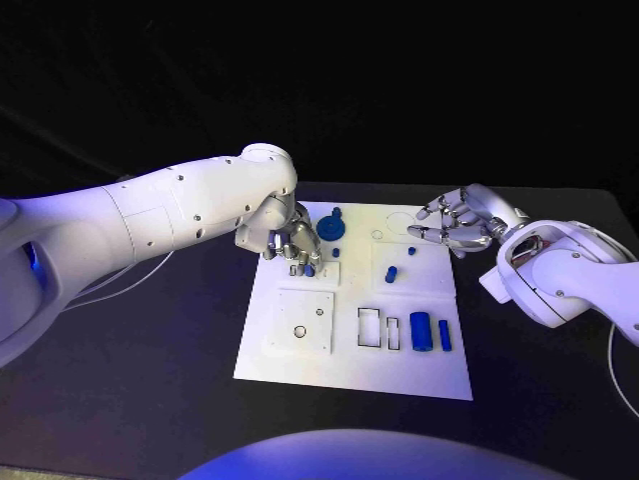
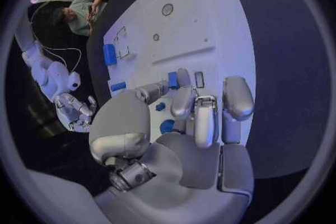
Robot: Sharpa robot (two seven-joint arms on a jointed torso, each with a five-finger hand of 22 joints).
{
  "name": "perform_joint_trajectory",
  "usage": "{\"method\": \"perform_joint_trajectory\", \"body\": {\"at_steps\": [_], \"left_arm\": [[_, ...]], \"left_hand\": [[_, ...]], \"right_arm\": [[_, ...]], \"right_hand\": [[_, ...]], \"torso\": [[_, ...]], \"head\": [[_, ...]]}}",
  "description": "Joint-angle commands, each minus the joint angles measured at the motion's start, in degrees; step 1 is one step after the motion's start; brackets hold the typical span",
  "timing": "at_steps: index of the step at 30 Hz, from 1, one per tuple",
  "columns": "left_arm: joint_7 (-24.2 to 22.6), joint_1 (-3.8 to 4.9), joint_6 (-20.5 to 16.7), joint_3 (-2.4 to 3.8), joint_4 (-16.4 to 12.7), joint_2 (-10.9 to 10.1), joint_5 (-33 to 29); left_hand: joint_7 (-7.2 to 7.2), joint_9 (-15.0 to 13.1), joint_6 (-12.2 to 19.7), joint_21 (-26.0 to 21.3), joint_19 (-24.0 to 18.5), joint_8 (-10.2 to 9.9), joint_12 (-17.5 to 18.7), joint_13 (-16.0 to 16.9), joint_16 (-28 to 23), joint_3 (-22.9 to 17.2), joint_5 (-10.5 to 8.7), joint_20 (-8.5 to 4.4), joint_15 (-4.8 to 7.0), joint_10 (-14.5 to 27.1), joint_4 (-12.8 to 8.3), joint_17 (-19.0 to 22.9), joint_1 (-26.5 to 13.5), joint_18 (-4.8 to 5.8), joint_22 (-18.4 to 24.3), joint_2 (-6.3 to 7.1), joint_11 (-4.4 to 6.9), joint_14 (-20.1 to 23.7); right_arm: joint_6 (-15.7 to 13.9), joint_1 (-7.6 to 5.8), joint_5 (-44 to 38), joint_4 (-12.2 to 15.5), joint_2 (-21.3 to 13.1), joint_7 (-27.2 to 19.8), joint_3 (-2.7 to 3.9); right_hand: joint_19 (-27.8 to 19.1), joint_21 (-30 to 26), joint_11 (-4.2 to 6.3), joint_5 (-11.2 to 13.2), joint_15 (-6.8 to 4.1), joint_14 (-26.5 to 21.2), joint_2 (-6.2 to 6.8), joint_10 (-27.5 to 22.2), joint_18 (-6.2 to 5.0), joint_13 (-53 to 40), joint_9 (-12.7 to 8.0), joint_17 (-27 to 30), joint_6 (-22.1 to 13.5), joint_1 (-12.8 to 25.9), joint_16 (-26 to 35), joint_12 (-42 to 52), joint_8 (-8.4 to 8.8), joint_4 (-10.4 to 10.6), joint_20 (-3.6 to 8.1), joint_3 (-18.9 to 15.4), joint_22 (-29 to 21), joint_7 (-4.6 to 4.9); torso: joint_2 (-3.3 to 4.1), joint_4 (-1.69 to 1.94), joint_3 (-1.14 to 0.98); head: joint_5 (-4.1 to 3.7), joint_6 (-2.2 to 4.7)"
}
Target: Assemble the parts on the task board
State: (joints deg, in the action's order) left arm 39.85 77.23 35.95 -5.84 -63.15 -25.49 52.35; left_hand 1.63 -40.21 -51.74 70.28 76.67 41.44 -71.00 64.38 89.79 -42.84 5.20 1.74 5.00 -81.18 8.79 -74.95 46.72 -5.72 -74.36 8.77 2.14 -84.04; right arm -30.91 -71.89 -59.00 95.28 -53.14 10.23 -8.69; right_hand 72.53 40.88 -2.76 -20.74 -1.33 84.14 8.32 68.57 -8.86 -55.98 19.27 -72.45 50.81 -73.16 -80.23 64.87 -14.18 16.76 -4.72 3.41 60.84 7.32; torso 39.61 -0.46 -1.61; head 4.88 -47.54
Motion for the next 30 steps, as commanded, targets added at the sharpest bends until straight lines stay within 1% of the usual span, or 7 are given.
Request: {"method": "perform_joint_trajectory", "body": {"at_steps": [1,15,19,20,24,27,30], "left_arm": [[1.30,-0.07,0.91,-0.03,-0.01,0.12,-0.29],[1.27,-0.06,0.06,-0.02,-0.03,0.07,-0.30],[1.24,-0.06,-0.31,-0.01,-0.32,-0.09,-0.30],[1.22,-0.06,-0.44,0.00,-0.47,-0.19,-0.30],[1.10,-0.06,-1.33,0.08,-1.43,-0.78,-0.25],[0.99,-0.04,-2.60,0.35,-2.64,-1.54,-0.08],[0.91,-0.02,-3.76,0.64,-3.95,-2.44,0.07]], "left_hand": [[0.07,0.07,-0.26,-0.23,0.29,-0.26,0.18,-0.06,0.21,-0.06,-0.48,-0.02,-0.11,0.46,0.31,-15.05,-0.64,0.43,-0.11,-0.02,-0.09,-5.96],[0.07,0.07,-0.30,-0.21,0.32,-0.27,0.10,0.03,0.21,-0.09,-0.80,-0.01,-0.12,0.42,0.45,-15.05,-0.85,0.44,-0.15,0.01,-0.11,-5.96],[0.09,0.04,-0.38,-0.27,0.32,-0.26,0.15,-0.08,0.21,0.05,-1.72,-0.01,-0.13,0.45,0.64,-15.05,-1.24,0.43,-0.19,0.38,-0.12,-5.96],[0.11,0.04,-0.39,-0.25,0.35,-0.27,0.11,-0.04,0.21,0.19,-2.05,-0.01,-0.13,0.44,0.79,-15.05,-1.46,0.44,-0.23,0.57,-0.13,-5.96],[0.13,0.02,-0.43,-0.23,0.39,-0.26,0.12,-0.07,0.21,0.48,-2.26,-0.01,-0.14,0.44,1.03,-15.05,-1.77,0.45,-0.28,0.87,-0.14,-5.96],[0.14,0.04,-0.33,-0.23,0.40,-0.32,0.06,0.01,0.21,0.60,-2.29,-0.01,-0.14,0.42,1.08,-15.05,-1.82,0.45,-0.31,1.04,-0.14,-5.96],[0.38,0.46,1.01,-0.13,0.53,-1.39,-0.21,0.32,0.21,0.68,-2.27,0.00,-0.20,0.31,1.14,-15.05,-1.55,0.49,-0.48,1.30,-0.27,-5.96]], "right_arm": [[0.97,0.03,-0.55,0.05,0.01,-0.29,0.00],[1.07,0.03,-0.58,-0.06,0.10,-0.28,0.00],[1.05,0.03,-0.58,-0.09,0.14,-0.31,0.00],[1.05,0.03,-0.58,-0.11,0.15,-0.32,0.00],[1.05,0.03,-0.58,-0.18,0.18,-0.34,0.00],[1.04,0.03,-0.59,-0.29,0.18,-0.35,0.00],[1.05,0.03,-0.60,-0.41,0.19,-0.36,0.00]], "right_hand": [[-0.40,-0.20,0.05,0.32,-0.08,1.21,0.15,-0.27,-0.35,0.05,0.05,0.05,-0.30,0.63,0.15,-0.32,-0.17,-0.03,0.02,-0.33,-0.05,0.08],[-0.39,-0.29,0.03,0.36,-0.07,1.22,0.21,-0.27,-0.34,0.03,0.06,0.00,-0.36,0.69,0.16,-0.31,-0.15,-0.02,0.02,-0.44,-0.09,0.10],[-0.39,-0.29,0.03,0.36,-0.07,1.22,0.21,-0.27,-0.34,0.03,0.06,0.00,-0.36,0.69,0.16,-0.31,-0.15,-0.02,0.02,-0.44,-0.09,0.10],[-0.39,-0.29,0.03,0.36,-0.07,1.22,0.21,-0.27,-0.34,0.03,0.06,0.00,-0.36,0.69,0.16,-0.31,-0.15,-0.02,0.02,-0.44,-0.09,0.10],[-0.39,-0.29,0.03,0.36,-0.07,1.22,0.21,-0.27,-0.34,0.03,0.06,0.00,-0.36,0.69,0.16,-0.31,-0.15,-0.02,0.02,-0.44,-0.09,0.10],[-0.40,-0.36,0.02,0.38,-0.06,1.20,0.21,-0.32,-0.34,0.10,0.06,0.05,-0.40,0.76,0.21,-0.36,-0.14,0.01,0.01,-0.50,-0.13,0.11],[-0.40,-0.36,0.02,0.38,-0.06,1.20,0.21,-0.32,-0.34,0.10,0.06,0.05,-0.40,0.76,0.21,-0.36,-0.14,0.01,0.01,-0.50,-0.13,0.11]], "torso": [[-0.02,0.00,-0.02],[-0.02,-0.01,-0.01],[-0.06,-0.02,0.00],[-0.06,-0.05,0.00],[-0.13,-0.06,0.00],[-0.14,-0.02,-0.02],[-0.24,0.01,0.00]], "head": [[-0.02,-0.01],[-0.07,0.02],[-0.08,0.05],[-0.08,0.11],[-0.11,0.19],[-0.18,0.29],[-0.19,0.33]]}}
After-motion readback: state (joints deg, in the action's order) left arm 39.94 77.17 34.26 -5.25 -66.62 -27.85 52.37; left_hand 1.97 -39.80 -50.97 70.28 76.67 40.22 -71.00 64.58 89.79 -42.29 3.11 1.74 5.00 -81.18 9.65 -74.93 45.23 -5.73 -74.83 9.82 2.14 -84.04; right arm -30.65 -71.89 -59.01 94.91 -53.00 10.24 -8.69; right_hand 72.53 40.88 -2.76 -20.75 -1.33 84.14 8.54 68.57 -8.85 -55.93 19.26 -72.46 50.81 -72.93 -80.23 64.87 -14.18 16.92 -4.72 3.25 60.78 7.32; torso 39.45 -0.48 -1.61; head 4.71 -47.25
